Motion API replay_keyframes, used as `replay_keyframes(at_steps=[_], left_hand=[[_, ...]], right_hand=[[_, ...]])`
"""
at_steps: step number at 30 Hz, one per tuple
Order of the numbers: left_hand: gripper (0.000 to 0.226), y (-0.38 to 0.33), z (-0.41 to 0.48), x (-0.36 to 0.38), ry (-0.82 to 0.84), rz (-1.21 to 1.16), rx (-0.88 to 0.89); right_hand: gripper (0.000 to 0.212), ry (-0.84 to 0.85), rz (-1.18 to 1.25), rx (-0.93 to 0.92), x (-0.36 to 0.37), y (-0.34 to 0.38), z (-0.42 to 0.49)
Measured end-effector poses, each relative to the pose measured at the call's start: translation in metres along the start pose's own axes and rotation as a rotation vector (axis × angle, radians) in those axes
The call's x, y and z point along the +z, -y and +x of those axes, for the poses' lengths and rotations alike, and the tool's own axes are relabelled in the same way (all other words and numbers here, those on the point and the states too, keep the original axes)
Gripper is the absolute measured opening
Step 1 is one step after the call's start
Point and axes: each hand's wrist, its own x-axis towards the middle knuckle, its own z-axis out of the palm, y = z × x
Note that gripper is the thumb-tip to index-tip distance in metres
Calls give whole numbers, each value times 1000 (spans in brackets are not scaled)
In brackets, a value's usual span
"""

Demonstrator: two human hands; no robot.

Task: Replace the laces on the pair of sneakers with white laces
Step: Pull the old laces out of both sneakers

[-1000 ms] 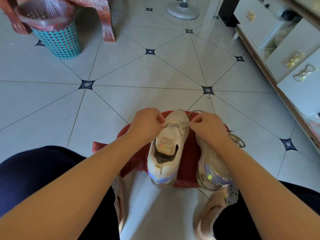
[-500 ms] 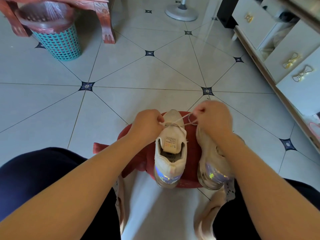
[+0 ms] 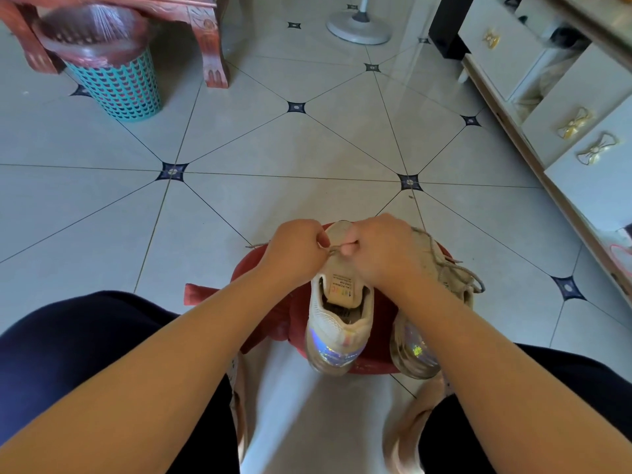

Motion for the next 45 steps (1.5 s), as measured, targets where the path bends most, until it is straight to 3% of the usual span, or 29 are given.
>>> replay_keyframes(at_steps=[3, 5, 12, 16, 18, 21, 23, 30, 34, 39, 45], left_hand=[[13, 6, 0, -2, -3, 4, -24], [13, 7, 1, -2, 1, 6, -35], [14, -2, 0, 2, 11, -1, 23], [15, -1, 1, 2, 20, 13, 23], [13, 1, 1, 0, 15, 3, -4], [11, 3, 0, -2, 18, -17, -34], [12, 3, 0, -1, 22, -24, -33], [16, -4, 0, 0, 31, -2, 0], [16, -2, 0, -1, 28, 0, -13], [11, -10, -2, -5, 16, -98, 28], [15, -11, 1, -4, -13, -115, 3]], right_hand=[[20, -160, 27, 317, -22, -46, 7], [17, -214, 59, 399, -27, -68, 4], [19, 41, 150, -25, 0, -12, -1], [21, 63, 84, -83, 5, 7, -6], [22, -8, -37, -10, -6, -4, -3], [21, -197, -73, 263, -29, -51, 5], [21, -199, -54, 331, -29, -62, 1], [23, 71, 40, -95, 7, -2, 0], [19, 36, 19, -79, 6, 3, -2], [23, -148, 11, 189, -12, -23, 0], [18, -103, 50, 120, -5, -27, 2]])
